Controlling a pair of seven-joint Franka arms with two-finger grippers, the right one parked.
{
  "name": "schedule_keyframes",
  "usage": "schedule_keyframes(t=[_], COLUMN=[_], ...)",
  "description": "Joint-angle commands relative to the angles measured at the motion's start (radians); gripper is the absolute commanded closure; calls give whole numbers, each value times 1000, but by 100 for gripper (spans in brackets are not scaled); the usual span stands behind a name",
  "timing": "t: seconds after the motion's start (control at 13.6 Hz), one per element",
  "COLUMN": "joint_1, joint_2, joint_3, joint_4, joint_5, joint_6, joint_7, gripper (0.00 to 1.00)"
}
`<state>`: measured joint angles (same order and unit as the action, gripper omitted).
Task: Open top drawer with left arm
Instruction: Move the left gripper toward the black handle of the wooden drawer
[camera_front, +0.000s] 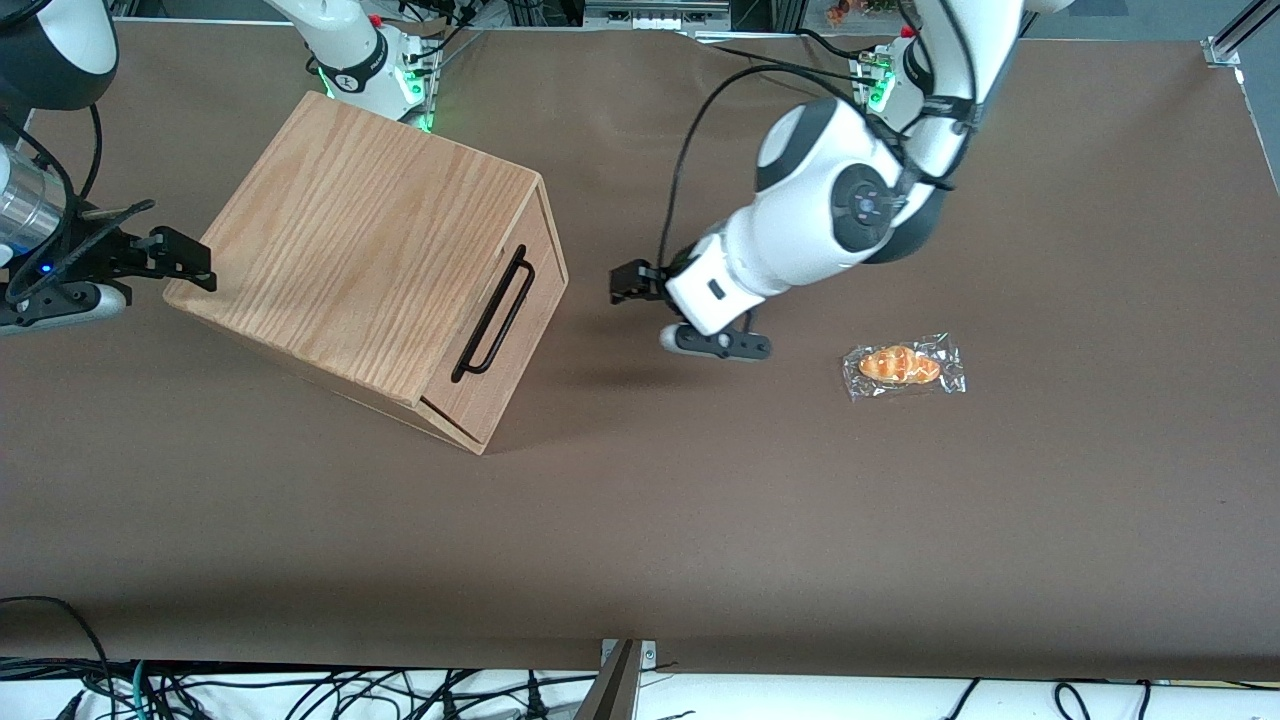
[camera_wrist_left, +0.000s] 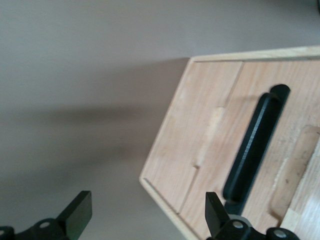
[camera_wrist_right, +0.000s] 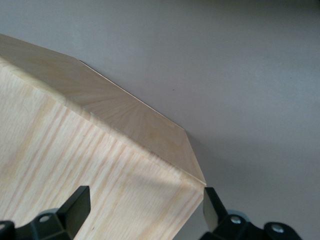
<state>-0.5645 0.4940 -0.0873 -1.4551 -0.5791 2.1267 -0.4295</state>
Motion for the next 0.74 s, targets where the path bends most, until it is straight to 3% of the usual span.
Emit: schedule_keyframes(t=[0.0,0.37,0.66], joint_1=[-60,-126,-159], joint_2=[44,101,158], joint_3=[12,12,14], joint_4=[41,70,148], joint_5=[-27,-27,-25], joint_6=[82,205,206], joint_7=[-43,-116,-170], gripper=[0,0,0])
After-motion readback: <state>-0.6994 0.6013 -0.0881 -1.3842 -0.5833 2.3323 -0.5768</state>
